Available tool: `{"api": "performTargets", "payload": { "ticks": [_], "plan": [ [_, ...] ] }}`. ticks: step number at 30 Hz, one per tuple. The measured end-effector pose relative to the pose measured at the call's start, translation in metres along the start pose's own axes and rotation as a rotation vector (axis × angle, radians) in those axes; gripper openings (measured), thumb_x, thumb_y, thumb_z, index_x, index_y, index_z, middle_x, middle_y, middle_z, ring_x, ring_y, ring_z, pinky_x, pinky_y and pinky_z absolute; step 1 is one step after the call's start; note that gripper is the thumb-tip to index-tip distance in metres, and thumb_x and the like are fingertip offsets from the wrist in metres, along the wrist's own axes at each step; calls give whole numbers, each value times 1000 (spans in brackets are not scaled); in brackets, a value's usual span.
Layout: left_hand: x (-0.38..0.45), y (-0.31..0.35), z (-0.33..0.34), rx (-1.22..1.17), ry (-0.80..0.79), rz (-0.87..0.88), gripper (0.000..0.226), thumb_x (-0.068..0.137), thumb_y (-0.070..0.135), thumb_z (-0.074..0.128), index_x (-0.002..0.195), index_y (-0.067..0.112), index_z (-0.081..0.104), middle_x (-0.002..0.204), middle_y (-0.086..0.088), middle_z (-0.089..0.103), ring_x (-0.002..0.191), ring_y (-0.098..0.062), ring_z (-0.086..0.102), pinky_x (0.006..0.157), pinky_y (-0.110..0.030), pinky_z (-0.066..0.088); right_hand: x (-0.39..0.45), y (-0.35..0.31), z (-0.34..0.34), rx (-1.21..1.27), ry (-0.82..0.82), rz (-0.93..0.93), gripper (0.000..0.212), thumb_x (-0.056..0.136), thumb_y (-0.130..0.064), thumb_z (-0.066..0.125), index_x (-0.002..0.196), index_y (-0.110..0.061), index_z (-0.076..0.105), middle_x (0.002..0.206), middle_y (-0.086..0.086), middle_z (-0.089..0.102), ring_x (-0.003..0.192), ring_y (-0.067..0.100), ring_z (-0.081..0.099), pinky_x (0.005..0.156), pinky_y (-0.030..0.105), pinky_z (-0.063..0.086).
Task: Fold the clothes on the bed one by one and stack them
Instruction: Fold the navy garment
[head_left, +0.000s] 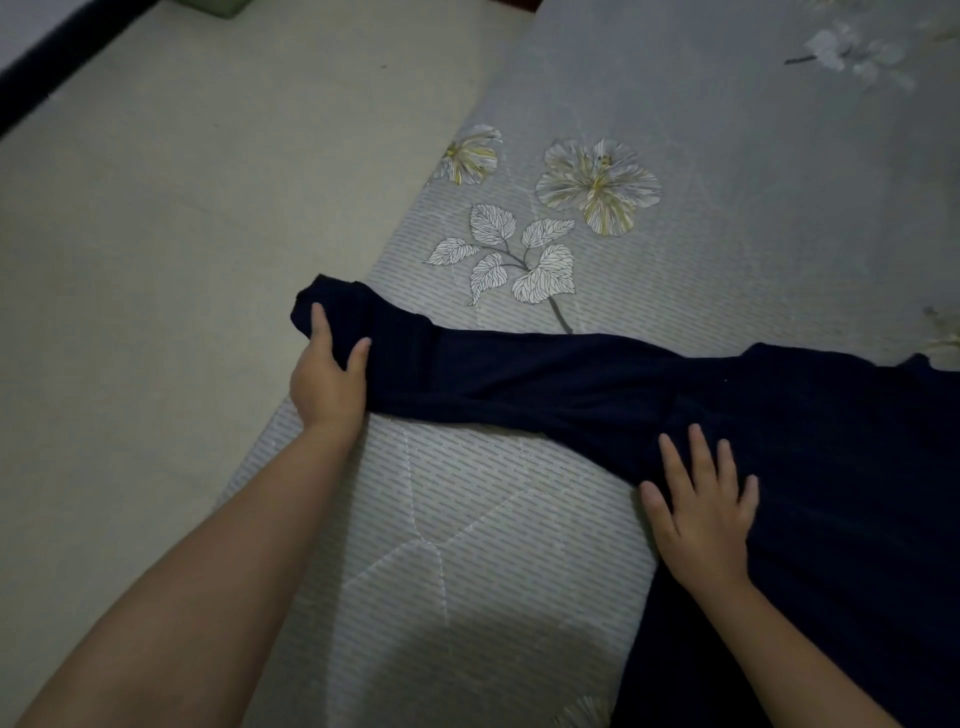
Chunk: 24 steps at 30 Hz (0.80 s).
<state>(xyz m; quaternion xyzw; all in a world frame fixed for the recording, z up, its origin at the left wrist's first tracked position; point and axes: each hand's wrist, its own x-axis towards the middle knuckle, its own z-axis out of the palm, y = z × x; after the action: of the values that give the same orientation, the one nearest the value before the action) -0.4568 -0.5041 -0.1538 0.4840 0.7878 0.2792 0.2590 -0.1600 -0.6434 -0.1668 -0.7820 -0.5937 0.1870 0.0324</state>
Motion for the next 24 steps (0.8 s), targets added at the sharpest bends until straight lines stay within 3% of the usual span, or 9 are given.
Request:
{"api": "performTargets", "payload": {
  "ticks": [2, 4, 7, 9, 15, 17, 20, 24],
  "plan": [
    [-12, 18, -1, -143, -23, 22, 70, 89, 24, 58, 146, 19, 17, 143, -5, 40, 127, -14, 40, 96, -11, 25, 0, 2, -4, 78, 1, -21, 91, 64, -82, -19, 134, -33, 12, 145, -9, 1, 140, 18, 0, 110, 39, -12],
    [-33, 46, 2, -281, -69, 55, 74, 86, 19, 62, 146, 19, 18, 142, 2, 38, 121, -1, 36, 93, -2, 24, 0, 6, -13, 258, -13, -37, 79, 67, -81, -9, 131, -36, 6, 143, -15, -4, 136, 7, -4, 108, 28, -16],
    [-78, 97, 17, -403, -173, 122, 79, 85, 15, 63, 146, 21, 14, 138, 9, 32, 117, 6, 29, 88, 6, 22, -10, 25, -35, 568, -4, -44, 45, 93, -53, 22, 131, -32, 8, 144, -15, 3, 135, 1, 6, 107, 12, -3],
    [-114, 128, 34, -412, -281, 191, 82, 85, 15, 62, 147, 23, 8, 139, 12, 28, 123, 4, 26, 93, 0, 21, -25, 49, -52, 645, 66, -24, 37, 98, -35, 26, 131, -30, 11, 143, -15, 9, 132, -1, 11, 103, 3, 3],
    [-242, 211, 109, -324, -612, 519, 80, 91, 21, 54, 138, 30, -9, 137, 18, 13, 126, 4, 15, 90, 11, 10, -97, 176, -103, 730, 200, 194, 43, 99, -22, 29, 142, -19, 20, 137, -17, 15, 128, -3, 14, 105, 13, 8],
    [-289, 232, 140, -268, -718, 627, 74, 92, 29, 51, 132, 34, -11, 138, 15, 15, 130, -3, 18, 96, 4, 11, -127, 225, -120, 736, 240, 261, 49, 98, -32, 33, 143, -15, 22, 136, -17, 18, 127, -3, 15, 104, 13, 9],
    [-360, 258, 193, -117, -865, 810, 66, 92, 36, 44, 129, 36, -11, 153, -1, 11, 140, -20, 11, 111, -22, 9, -172, 297, -137, 674, 291, 345, 68, 82, -40, 24, 142, -9, 24, 136, -11, 23, 129, 3, 19, 105, 15, 10],
    [-436, 259, 257, 465, -1020, 1003, 66, 94, 44, 40, 141, 42, -7, 155, -4, -11, 141, -20, -15, 113, -52, -3, -222, 370, -132, 603, 260, 432, 65, 84, -38, 26, 141, -5, 27, 148, 9, 28, 138, 20, 23, 106, 16, 9]
  ]
}}
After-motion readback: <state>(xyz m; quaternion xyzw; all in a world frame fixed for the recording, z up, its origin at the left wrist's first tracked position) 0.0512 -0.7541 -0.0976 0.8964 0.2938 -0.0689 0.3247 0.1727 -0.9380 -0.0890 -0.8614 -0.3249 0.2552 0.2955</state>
